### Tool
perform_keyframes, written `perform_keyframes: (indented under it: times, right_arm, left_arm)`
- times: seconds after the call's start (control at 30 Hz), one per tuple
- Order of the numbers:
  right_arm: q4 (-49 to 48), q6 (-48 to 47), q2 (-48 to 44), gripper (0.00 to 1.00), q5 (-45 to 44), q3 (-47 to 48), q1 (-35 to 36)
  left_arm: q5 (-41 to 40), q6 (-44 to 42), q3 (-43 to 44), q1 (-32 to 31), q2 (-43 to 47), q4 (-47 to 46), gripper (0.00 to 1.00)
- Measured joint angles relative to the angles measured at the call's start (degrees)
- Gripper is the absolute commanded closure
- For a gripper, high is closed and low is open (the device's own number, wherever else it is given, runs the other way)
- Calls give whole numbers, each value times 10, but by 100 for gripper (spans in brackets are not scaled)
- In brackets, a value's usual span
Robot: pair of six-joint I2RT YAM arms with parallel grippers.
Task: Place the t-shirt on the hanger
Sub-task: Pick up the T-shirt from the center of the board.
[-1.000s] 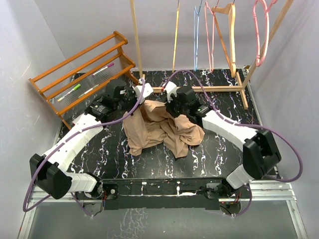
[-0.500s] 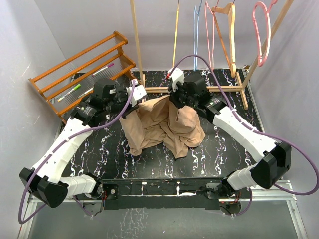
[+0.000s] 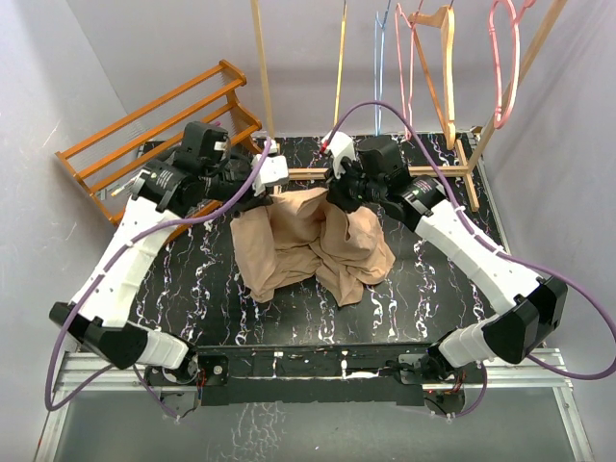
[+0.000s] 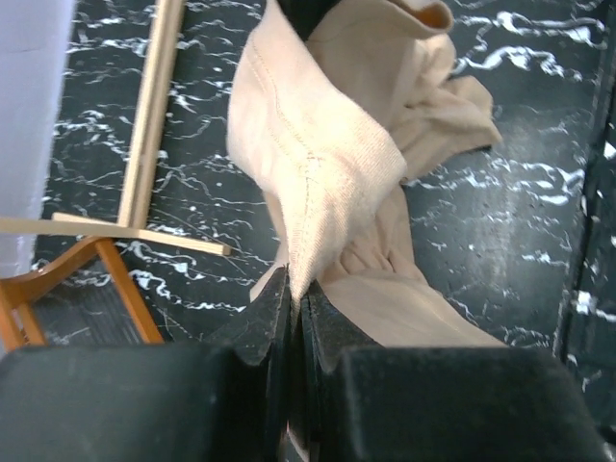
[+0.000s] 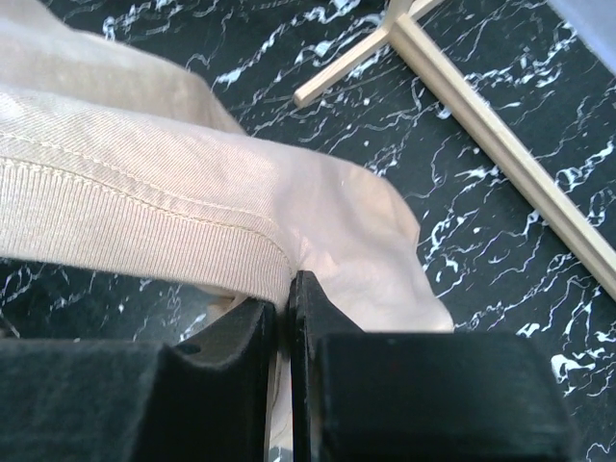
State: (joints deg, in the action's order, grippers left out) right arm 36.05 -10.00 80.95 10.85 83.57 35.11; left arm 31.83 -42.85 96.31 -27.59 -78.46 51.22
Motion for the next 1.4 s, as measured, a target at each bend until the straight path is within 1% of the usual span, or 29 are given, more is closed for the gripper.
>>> perform_keyframes:
  times: [0.17,0.23,0.3,0.47,0.6,0.63,0.67,0.7,0.73,0.77,0.8,0.87,0.97,1.03,1.3,1.4]
  right_arm:
    - [33,-9,2,92,9,0,0]
    - [33,-8,2,92,1,0,0]
    - [31,-5,2,92,-14,0,-1]
    - [28,9,2,92,-49,0,-16]
    - [31,16,2,92,-66,0,-24]
    - [33,18,2,89,-66,0,-25]
    - [33,19,2,80,-66,0,-26]
    - [33,20,2,70,-63,0,-26]
    - [33,23,2,58,-60,-1,-27]
    - [32,25,2,49,-56,-2,-27]
    - [31,26,1,43,-52,-6,-27]
    - [31,28,-4,33,-44,-14,-29]
    - [30,30,-16,28,-33,-19,-30]
    - [27,31,-27,26,-30,-19,-30]
    - [4,46,-63,26,0,-23,-30]
    - [-41,55,-85,26,6,-70,-28]
  left_arm:
    - [23,-76,68,0,-65,112,100]
    - [24,-83,76,1,-80,123,100]
    - [20,-79,72,3,-86,115,100]
    - [4,-46,8,9,-66,37,100]
    - [-13,-22,-14,9,-64,-12,100]
    - [-15,-17,-15,10,-64,-21,100]
    - [-17,-10,-15,13,-64,-30,100]
    - [-17,-7,-15,16,-64,-36,100]
    - [-18,-4,-14,18,-64,-39,100]
    - [-18,-1,-11,20,-65,-38,100]
    - [-18,1,-6,21,-68,-33,100]
    - [-16,6,19,23,-79,-16,100]
    - [-7,11,79,24,-107,14,100]
    - [1,15,113,24,-124,34,100]
    - [27,48,204,24,-197,129,100]
    - [28,68,229,24,-219,141,100]
